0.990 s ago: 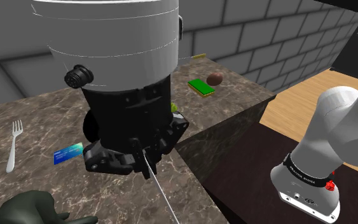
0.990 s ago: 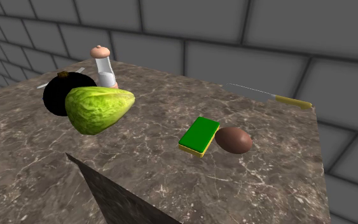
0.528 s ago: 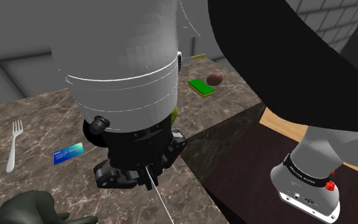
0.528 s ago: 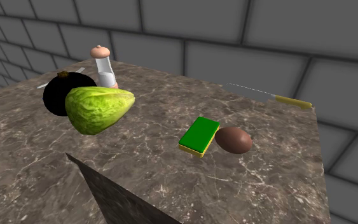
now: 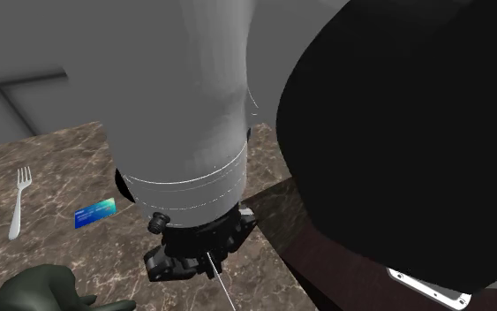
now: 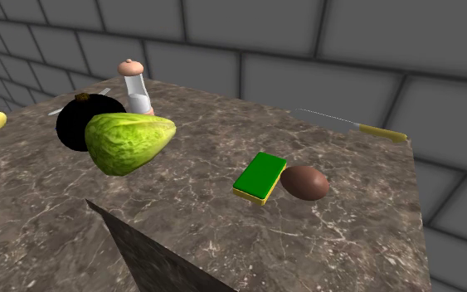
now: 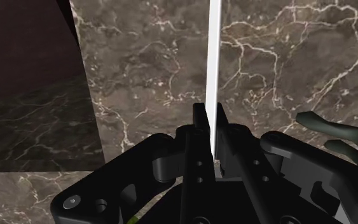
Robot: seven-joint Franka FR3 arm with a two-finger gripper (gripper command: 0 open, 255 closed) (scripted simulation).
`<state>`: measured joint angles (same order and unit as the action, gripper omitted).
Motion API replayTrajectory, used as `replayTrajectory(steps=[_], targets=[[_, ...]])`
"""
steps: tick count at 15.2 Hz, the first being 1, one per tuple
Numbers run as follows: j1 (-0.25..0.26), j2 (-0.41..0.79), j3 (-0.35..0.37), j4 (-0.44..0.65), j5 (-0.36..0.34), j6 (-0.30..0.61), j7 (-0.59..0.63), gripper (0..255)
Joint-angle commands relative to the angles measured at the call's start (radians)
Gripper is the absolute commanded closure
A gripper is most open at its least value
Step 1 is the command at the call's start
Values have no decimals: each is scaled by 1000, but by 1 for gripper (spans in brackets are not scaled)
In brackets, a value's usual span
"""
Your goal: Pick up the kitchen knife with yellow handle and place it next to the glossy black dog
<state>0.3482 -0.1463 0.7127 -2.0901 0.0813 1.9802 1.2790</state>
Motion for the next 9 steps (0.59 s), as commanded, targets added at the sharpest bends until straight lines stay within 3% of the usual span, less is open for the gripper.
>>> replayTrajectory(steps=[1,9], targets=[[0,5,2,-24,-2,29,1,255],[-1,52,17,-95,-33,137,27,255]])
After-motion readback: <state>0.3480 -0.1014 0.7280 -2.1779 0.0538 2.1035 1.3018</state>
